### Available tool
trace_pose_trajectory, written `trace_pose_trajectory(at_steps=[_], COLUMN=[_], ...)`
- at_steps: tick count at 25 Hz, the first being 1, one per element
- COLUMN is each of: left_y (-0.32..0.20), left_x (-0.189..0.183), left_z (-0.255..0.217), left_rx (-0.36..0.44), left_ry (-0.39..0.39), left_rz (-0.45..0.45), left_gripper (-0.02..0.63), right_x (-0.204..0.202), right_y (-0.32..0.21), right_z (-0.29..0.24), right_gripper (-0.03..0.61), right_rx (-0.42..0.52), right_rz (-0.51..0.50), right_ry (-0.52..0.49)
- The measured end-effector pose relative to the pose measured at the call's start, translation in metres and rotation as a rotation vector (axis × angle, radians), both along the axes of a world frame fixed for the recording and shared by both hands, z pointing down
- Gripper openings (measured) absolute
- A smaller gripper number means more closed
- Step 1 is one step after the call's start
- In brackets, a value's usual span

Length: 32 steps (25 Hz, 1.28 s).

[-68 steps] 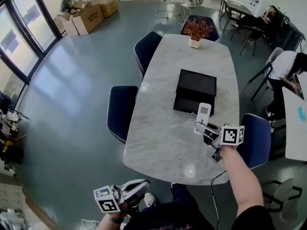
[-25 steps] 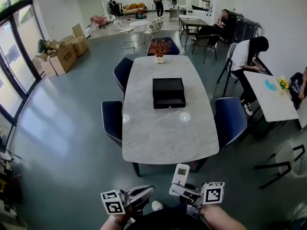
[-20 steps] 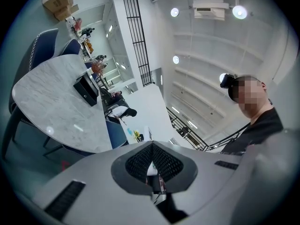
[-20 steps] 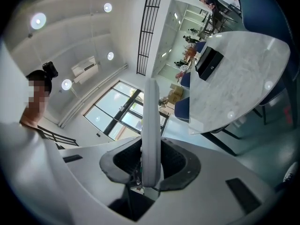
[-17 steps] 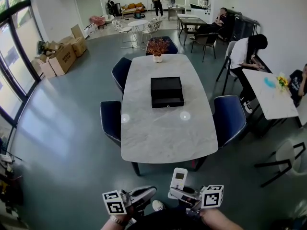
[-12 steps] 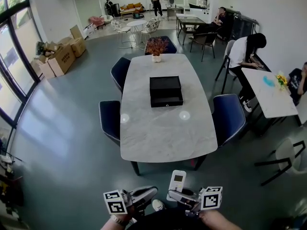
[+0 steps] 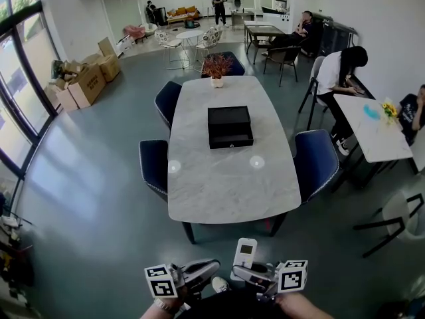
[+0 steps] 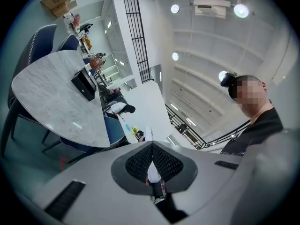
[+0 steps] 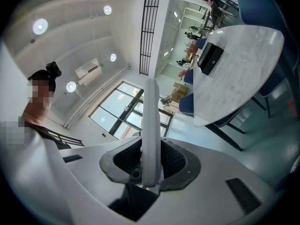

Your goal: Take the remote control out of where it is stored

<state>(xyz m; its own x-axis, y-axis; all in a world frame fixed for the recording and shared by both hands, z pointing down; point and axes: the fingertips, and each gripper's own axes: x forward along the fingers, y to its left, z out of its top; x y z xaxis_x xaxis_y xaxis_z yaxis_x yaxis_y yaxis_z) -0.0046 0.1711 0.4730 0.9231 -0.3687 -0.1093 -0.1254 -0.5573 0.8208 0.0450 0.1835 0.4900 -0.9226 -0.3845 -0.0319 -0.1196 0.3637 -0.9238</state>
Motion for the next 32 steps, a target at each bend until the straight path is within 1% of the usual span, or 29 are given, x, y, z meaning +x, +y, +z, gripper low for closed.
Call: trace_pose_trajectory(at_steps=[2, 9, 13, 16, 21, 26, 32], left_y=[0.004, 0.01, 0.013, 0.013, 0.013, 0.013, 0.014], left_x=[0.0, 0.004, 0.005, 0.007, 0.006, 0.005, 0.005], left_z=[0.0, -0.003, -0.005, -0.006, -0.006, -0.008, -0.008], left_rx=[0.008, 0.003, 0.009, 0.013, 0.017, 0.019, 0.024], left_ry=[-0.004, 0.007, 0.005, 0.008, 0.011, 0.008, 0.001], left_rz=[0.005, 0.004, 0.005, 0.005, 0.001, -0.012, -0.013], left_gripper=[0.006, 0.006, 0.006, 0.006, 0.006, 0.006, 0.006], right_x=[-0.002, 0.0, 0.003, 0.005, 0.003, 0.004, 0.003], right_y=[0.005, 0.014, 0.015, 0.015, 0.018, 0.015, 0.015], right_z=[0.0, -0.004, -0.007, -0.007, -0.007, -0.01, -0.009], right_gripper=[0.114, 0.114, 0.114, 0.114, 0.114, 0.114, 0.114], right_rx=[-0.01, 0.012, 0.042, 0.043, 0.017, 0.05, 0.049], right_rz=[-0.003, -0.014, -0.017, -0.015, -0.014, -0.025, -0.034], right_ry=[-0.022, -0.028, 0.004, 0.0, -0.031, -0.002, 0.001])
